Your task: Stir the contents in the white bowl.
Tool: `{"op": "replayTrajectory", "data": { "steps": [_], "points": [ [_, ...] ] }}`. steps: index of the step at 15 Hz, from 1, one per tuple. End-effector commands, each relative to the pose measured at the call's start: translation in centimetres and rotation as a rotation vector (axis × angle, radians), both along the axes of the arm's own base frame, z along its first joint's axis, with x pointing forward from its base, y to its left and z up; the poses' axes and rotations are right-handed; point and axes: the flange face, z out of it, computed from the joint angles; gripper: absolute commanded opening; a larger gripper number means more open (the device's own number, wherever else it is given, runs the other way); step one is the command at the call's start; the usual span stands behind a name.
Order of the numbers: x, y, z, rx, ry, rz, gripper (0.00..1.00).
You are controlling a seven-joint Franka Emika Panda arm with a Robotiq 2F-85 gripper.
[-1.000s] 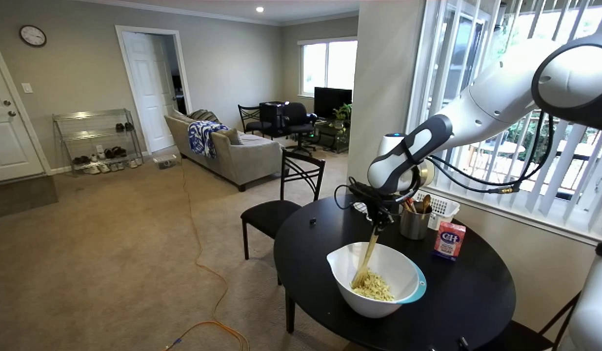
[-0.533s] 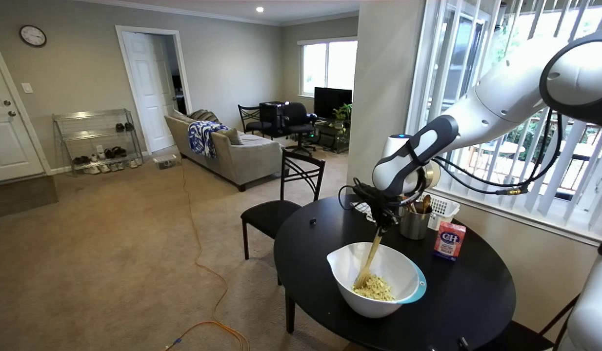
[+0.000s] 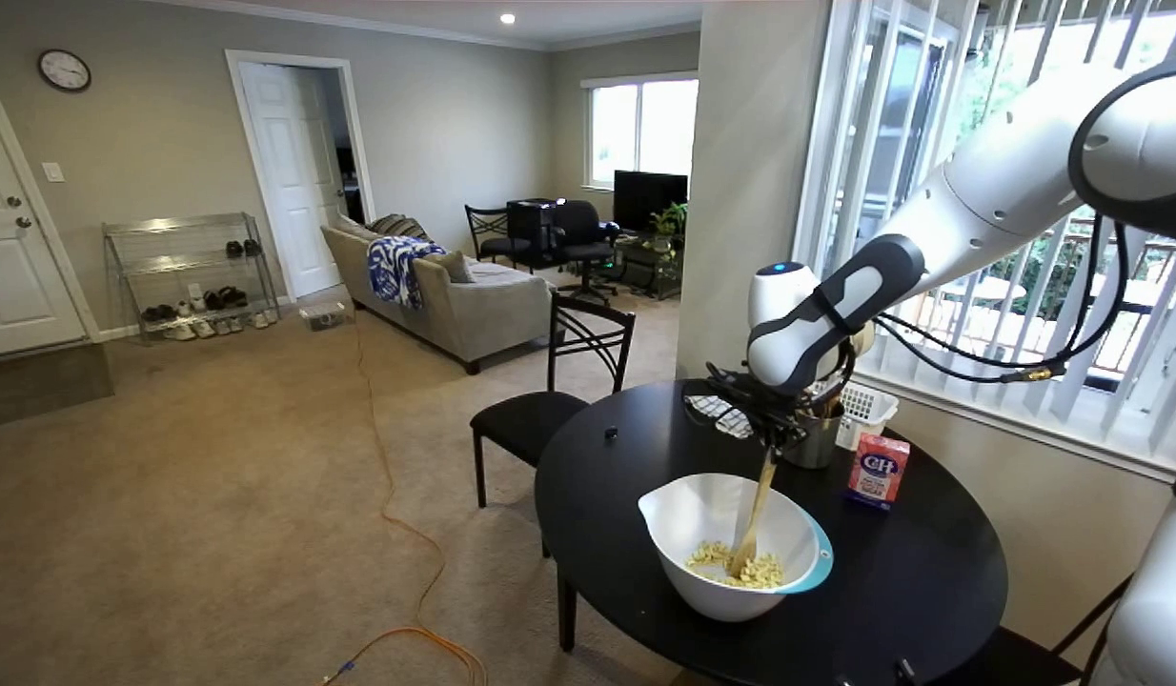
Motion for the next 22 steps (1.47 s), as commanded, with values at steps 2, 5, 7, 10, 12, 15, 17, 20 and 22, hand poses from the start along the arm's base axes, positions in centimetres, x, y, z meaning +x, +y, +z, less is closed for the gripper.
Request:
{"op": "replayTrajectory", "data": {
  "steps": [2, 5, 7, 10, 12, 15, 17, 20, 22],
  "points": [
    [-1.7, 0.4, -0.5, -0.076, 0.12, 0.089, 0.06],
    [-1.7, 1.2, -0.4, -0.086, 0.134, 0.133, 0.06],
    [-1.7, 1.9, -0.4, -0.071, 0.125, 0.151, 0.06],
    [-1.3, 3.3, -0.3, -0.039, 0.1, 0.134, 0.06],
    [-0.9, 4.4, -0.1, -0.015, 0.099, 0.097, 0.06],
    [-0.7, 5.6, 0.0, 0.008, 0.097, 0.056, 0.06],
    [-0.5, 6.4, 0.0, 0.022, 0.094, 0.031, 0.06],
    [-0.1, 7.4, 0.1, 0.029, 0.078, 0.006, 0.06],
    [0.3, 7.5, 0.3, 0.012, 0.042, -0.021, 0.06]
  ]
}}
